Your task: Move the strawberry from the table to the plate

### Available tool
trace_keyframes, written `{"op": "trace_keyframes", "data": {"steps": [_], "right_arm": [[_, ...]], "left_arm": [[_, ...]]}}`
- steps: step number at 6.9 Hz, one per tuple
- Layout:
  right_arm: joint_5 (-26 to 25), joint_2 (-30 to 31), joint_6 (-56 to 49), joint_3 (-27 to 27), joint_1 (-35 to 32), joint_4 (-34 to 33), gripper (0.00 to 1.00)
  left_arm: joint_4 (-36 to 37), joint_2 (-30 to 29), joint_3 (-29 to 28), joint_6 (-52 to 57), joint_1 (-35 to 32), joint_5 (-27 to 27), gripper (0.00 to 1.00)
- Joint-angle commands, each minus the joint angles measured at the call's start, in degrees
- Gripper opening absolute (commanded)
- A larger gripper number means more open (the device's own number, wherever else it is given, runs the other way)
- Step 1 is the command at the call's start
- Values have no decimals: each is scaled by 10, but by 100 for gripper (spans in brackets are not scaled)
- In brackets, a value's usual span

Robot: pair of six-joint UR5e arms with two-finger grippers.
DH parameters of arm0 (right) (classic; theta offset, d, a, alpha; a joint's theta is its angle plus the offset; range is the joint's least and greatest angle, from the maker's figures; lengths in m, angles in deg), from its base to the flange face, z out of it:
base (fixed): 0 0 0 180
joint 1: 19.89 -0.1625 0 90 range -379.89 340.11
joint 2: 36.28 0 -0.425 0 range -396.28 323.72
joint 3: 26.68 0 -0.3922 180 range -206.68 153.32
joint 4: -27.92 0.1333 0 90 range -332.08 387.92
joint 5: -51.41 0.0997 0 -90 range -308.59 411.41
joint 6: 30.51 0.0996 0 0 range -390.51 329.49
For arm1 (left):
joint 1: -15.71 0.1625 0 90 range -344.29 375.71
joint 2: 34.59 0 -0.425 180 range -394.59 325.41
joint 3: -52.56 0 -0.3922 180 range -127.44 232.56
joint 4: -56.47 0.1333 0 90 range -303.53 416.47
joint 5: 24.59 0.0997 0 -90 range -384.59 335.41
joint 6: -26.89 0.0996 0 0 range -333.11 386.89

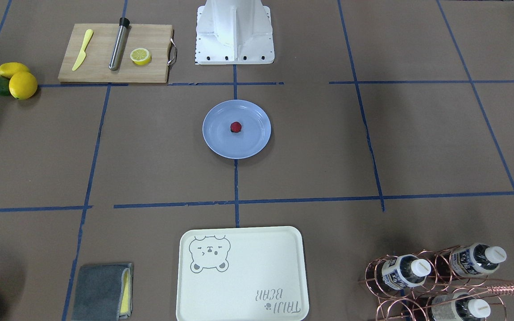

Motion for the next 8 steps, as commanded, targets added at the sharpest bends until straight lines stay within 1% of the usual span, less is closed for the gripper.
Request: {"op": "trace_keyframes", "data": {"steps": [1, 8], "right_arm": [[0, 0, 0, 1, 1, 0, 100], [0, -1, -1, 5, 1, 1, 100]], "left_arm": [[-6, -2, 1, 1, 0, 0, 100], [-17, -2, -1, 0, 0, 0, 100]]}}
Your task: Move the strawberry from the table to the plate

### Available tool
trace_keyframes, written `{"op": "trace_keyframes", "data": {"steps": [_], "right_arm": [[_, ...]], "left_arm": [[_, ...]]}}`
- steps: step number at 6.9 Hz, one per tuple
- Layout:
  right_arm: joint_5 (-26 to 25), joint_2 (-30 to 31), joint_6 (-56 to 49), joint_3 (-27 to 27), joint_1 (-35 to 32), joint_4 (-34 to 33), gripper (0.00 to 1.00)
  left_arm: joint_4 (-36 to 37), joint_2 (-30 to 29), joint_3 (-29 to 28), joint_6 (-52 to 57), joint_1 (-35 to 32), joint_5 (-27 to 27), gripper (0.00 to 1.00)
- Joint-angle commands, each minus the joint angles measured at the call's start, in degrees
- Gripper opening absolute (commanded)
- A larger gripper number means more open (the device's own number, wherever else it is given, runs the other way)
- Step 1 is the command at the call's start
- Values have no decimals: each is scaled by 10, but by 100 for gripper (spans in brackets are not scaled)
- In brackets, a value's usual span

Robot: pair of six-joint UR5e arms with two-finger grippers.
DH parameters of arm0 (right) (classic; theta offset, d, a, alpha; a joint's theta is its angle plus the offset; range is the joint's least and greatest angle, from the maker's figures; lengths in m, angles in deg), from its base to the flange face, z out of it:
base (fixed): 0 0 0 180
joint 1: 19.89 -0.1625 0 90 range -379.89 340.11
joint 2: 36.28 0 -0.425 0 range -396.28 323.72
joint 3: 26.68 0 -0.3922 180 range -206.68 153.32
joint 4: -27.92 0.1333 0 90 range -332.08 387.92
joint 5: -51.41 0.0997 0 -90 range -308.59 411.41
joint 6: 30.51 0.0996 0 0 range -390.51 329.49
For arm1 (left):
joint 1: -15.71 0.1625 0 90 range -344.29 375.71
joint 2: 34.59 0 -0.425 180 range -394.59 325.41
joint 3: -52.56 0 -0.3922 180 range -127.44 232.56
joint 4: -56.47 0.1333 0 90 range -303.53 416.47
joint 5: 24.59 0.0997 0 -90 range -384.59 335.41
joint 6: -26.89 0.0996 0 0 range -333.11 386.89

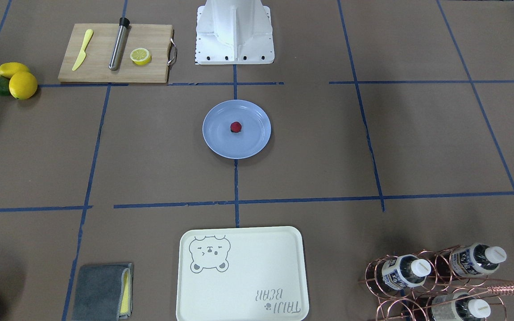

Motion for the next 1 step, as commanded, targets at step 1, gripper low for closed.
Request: {"op": "trace_keyframes", "data": {"steps": [1], "right_arm": [[0, -1, -1, 1, 0, 0, 100]], "left_arm": [[-4, 0, -1, 0, 0, 0, 100]]}}
